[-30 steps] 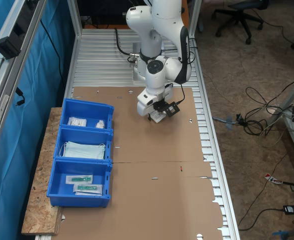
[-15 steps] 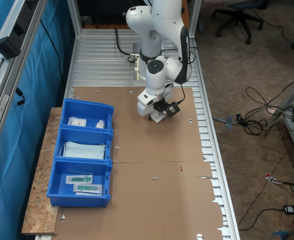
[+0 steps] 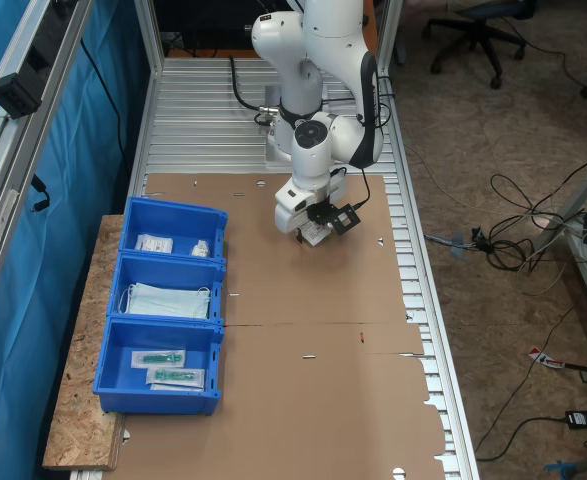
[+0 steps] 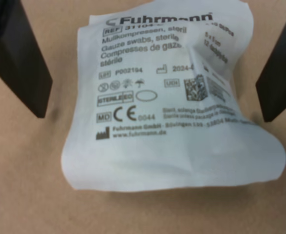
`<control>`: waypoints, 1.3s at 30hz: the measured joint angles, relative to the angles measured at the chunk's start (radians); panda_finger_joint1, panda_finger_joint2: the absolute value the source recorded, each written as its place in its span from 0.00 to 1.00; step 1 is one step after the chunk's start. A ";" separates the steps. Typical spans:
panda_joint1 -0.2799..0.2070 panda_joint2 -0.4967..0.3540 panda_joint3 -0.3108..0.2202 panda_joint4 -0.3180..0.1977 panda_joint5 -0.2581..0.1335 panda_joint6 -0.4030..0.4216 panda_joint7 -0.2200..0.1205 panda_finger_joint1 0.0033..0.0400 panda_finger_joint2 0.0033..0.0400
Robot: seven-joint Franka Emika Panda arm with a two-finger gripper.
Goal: Pick and place sorting task of medical equipment.
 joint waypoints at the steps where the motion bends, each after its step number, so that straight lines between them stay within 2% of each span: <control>1: 0.000 0.000 0.000 0.000 0.000 0.000 0.000 1.00 1.00; 28: 0.000 0.005 0.003 0.002 0.000 0.000 0.000 1.00 1.00; 29: 0.000 0.005 0.003 0.002 0.000 0.000 0.000 0.71 0.71; 30: 0.000 0.005 0.003 0.002 0.000 0.000 0.000 0.71 0.71; 31: 0.000 0.005 0.003 0.002 0.000 0.000 0.000 0.52 0.52; 39: 0.000 0.005 0.003 0.002 0.000 0.000 0.000 0.52 0.52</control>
